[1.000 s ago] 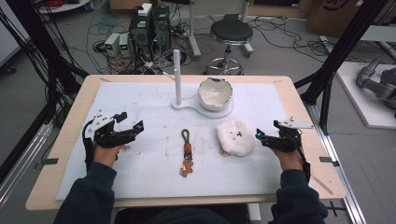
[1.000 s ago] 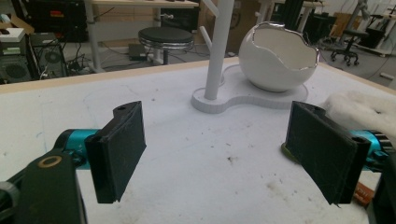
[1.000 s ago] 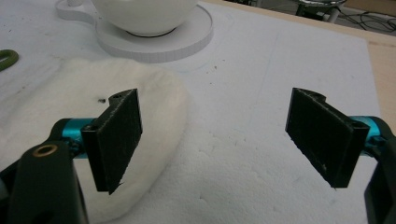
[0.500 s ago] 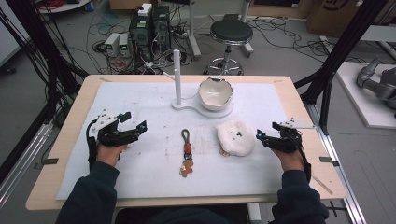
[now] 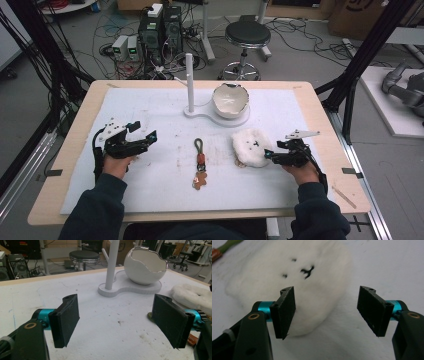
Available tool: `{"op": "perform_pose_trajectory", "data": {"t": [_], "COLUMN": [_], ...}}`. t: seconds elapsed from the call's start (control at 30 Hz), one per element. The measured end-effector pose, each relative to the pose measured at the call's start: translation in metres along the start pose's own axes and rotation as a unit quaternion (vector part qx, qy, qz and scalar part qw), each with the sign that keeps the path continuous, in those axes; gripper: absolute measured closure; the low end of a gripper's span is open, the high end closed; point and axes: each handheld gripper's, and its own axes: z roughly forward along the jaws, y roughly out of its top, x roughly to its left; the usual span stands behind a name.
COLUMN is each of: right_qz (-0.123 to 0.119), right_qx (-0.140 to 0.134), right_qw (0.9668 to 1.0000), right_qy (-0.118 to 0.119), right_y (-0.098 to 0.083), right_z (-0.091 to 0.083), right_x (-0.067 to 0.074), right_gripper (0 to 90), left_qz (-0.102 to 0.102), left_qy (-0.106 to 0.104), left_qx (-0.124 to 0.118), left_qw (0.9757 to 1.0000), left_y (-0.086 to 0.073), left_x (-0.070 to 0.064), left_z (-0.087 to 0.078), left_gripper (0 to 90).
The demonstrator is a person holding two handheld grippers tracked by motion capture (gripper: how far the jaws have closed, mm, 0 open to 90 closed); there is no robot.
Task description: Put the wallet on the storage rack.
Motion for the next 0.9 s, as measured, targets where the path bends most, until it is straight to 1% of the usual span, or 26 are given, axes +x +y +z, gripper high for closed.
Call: {"op": "perform_pose_trajectory", "data": {"t": [0.03,0.07,0.1,0.2,0.3,0.4,0.43,0.47,0.5,0.53,0.57,0.63,0.67,0.7,0.73,0.77,0.8,0.83,0.87,0.9], "right_qz": [-0.001,0.004,0.003,0.01,0.035,0.044,0.045,0.041,0.034,0.023,0.002,-0.028,-0.05,-0.076,-0.076,-0.098,-0.122,-0.122,-0.129,-0.13], "right_qx": [0.012,0.024,0.036,0.041,0.05,0.054,0.057,0.058,0.059,0.059,0.056,0.046,0.04,0.036,0.036,0.038,0.043,0.043,0.041,0.038], "right_qw": [0.9999,0.9995,0.999,0.9982,0.9965,0.9952,0.9949,0.995,0.9952,0.9957,0.9965,0.9973,0.9973,0.9964,0.9964,0.9943,0.99,0.99,0.9886,0.9881], "right_qy": [0.007,0.018,0.026,0.042,0.057,0.069,0.07,0.071,0.071,0.068,0.061,0.049,0.034,0.01,0.01,-0.018,-0.055,-0.055,-0.065,-0.073], "right_y": [0.0,-0.001,-0.001,-0.001,-0.001,-0.001,0.0,0.001,0.003,0.004,0.006,0.008,0.009,0.011,0.011,0.013,0.015,0.015,0.016,0.017], "right_z": [0.004,0.007,0.009,0.009,0.01,0.01,0.01,0.008,0.007,0.006,0.004,0.002,0.001,-0.001,-0.001,-0.001,0.0,0.0,0.002,0.003], "right_x": [0.001,0.003,0.003,0.002,0.001,0.0,-0.001,-0.002,-0.002,-0.001,0.002,0.005,0.006,0.008,0.008,0.011,0.013,0.013,0.013,0.013], "right_gripper": [31.5,32.5,35.2,42.7,51.6,60.7,66.0,71.0,75.3,77.3,79.2,79.8,79.8,79.8,79.8,79.8,79.3,79.3,77.8,74.6], "left_qz": [0.0,0.0,0.001,0.001,0.001,0.002,0.003,0.003,0.002,0.002,0.001,0.0,0.002,0.001,0.001,0.0,0.001,0.0,0.001,0.002], "left_qy": [0.0,0.0,0.001,0.003,0.003,0.002,0.003,0.004,0.005,0.005,0.004,0.004,0.004,0.004,0.004,0.004,0.004,0.003,0.002,0.002], "left_qx": [0.0,0.0,0.002,0.002,0.006,0.009,0.011,0.012,0.013,0.013,0.013,0.014,0.014,0.015,0.015,0.015,0.017,0.017,0.018,0.018], "left_qw": [1.0,1.0,1.0,1.0,1.0,1.0,0.9999,0.9999,0.9999,0.9999,0.9999,0.9999,0.9999,0.9999,0.9999,0.9999,0.9999,0.9998,0.9998,0.9998], "left_y": [0.0,0.0,0.0,0.0,0.0,-0.001,-0.001,-0.001,-0.001,-0.001,-0.001,-0.001,-0.001,-0.001,-0.001,-0.002,-0.002,-0.002,-0.002,-0.002], "left_x": [0.0,0.0,-0.001,-0.001,-0.002,-0.003,-0.003,-0.003,-0.003,-0.003,-0.003,-0.003,-0.003,-0.003,-0.003,-0.003,-0.003,-0.003,-0.004,-0.004], "left_z": [0.0,0.0,0.0,-0.001,0.0,0.001,0.001,0.001,0.001,0.001,0.001,0.001,0.001,0.002,0.002,0.002,0.002,0.003,0.003,0.003], "left_gripper": [22.2,22.2,22.2,22.3,22.6,22.9,23.0,23.1,23.1,23.1,23.2,23.5,23.4,23.5,23.5,23.5,23.8,23.8,23.9,24.0]}}
